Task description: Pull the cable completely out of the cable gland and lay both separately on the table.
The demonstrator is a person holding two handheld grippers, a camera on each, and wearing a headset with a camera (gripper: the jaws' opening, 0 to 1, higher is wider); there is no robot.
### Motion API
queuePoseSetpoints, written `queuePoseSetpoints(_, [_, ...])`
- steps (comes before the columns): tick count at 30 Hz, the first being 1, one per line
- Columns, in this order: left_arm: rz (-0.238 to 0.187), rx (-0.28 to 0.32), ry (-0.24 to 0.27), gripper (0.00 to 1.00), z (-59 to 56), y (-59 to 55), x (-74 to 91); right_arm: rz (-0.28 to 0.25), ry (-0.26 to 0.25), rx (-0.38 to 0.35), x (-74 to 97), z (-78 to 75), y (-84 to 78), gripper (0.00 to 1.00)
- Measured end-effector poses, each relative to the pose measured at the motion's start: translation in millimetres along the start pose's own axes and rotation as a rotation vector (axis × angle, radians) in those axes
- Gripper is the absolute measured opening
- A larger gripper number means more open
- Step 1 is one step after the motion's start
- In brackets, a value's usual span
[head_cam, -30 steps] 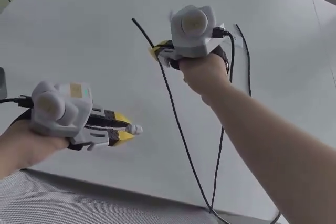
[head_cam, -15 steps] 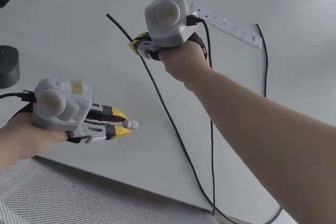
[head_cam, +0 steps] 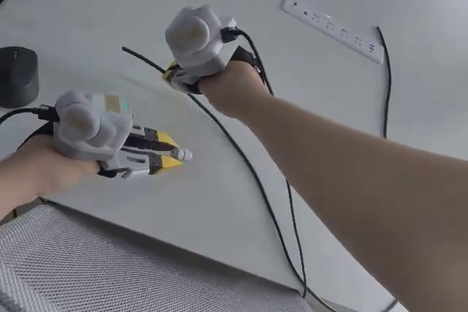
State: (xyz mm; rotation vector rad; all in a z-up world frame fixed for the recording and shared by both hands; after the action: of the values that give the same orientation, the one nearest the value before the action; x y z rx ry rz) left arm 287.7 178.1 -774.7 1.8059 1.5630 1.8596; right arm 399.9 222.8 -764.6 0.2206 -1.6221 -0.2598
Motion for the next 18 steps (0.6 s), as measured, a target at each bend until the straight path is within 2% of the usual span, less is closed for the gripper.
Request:
queuePoseSetpoints(7, [0.011,0.018,0.018,0.16,8.2,-10.0,-0.6,0.047,0.023,0.003,-12.7,4.9,-5.7,0.0])
queuePoseSetpoints(18, [0.019,0.029,0.031,0.16,10.3,-14.6,-1.8,0.064,0.048,-0.012,-18.7,7.5,-8.8,0.0])
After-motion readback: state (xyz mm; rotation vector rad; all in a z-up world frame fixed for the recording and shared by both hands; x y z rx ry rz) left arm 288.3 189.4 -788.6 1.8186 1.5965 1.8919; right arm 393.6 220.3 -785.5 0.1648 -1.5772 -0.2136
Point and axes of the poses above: the centre of the closed fingertips' face, and the gripper's own axes: x roughly backward along the fingers, z roughly to its left, y roughly out of its top, the point moved 4 cm from there along x, roughly backward along the fingers, and after that the axes turned 15 degrees about z, right-handed, at the moved point
